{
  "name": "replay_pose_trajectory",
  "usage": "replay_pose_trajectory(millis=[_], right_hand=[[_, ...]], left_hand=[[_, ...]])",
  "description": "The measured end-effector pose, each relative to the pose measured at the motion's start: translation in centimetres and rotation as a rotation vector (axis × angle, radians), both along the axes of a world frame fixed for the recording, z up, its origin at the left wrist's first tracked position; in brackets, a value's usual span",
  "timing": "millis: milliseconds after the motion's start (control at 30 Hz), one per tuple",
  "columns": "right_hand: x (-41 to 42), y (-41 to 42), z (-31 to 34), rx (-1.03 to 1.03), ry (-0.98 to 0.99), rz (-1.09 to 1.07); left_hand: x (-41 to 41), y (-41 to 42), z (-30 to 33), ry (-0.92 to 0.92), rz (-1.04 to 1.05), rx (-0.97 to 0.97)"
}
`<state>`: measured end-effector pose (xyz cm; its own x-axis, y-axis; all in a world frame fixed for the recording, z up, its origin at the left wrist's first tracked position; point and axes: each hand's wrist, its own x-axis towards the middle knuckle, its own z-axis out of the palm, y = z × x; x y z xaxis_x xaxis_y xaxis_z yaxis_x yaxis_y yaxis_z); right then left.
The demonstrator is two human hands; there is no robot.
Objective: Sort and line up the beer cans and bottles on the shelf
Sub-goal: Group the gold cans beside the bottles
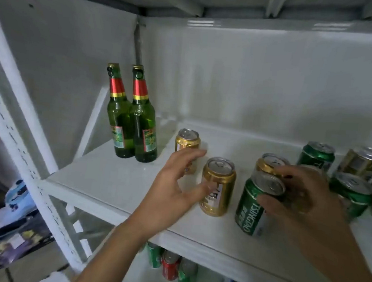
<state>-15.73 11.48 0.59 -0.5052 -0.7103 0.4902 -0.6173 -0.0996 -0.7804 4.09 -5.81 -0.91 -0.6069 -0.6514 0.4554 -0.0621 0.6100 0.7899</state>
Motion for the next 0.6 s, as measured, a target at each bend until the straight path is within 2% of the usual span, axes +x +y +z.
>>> replay_pose_trajectory(millis=[167, 400, 600], right_hand=[[1.6, -1.2, 0.1, 0.028, -0.171, -0.024], [4.4, -2.7, -1.4, 0.021, -0.147, -0.225], [5.4, -3.1, -1.9, 0.04, -0.113, -0.32]], left_hand=[[-2.2, -2.9, -1.4, -0.032, -0.169, 0.011], [-3.4, -5.2, -2.0, -0.07, -0.459, 0.112], [-4.2, -6.1, -1.7, -0.056, -0.534, 0.151]])
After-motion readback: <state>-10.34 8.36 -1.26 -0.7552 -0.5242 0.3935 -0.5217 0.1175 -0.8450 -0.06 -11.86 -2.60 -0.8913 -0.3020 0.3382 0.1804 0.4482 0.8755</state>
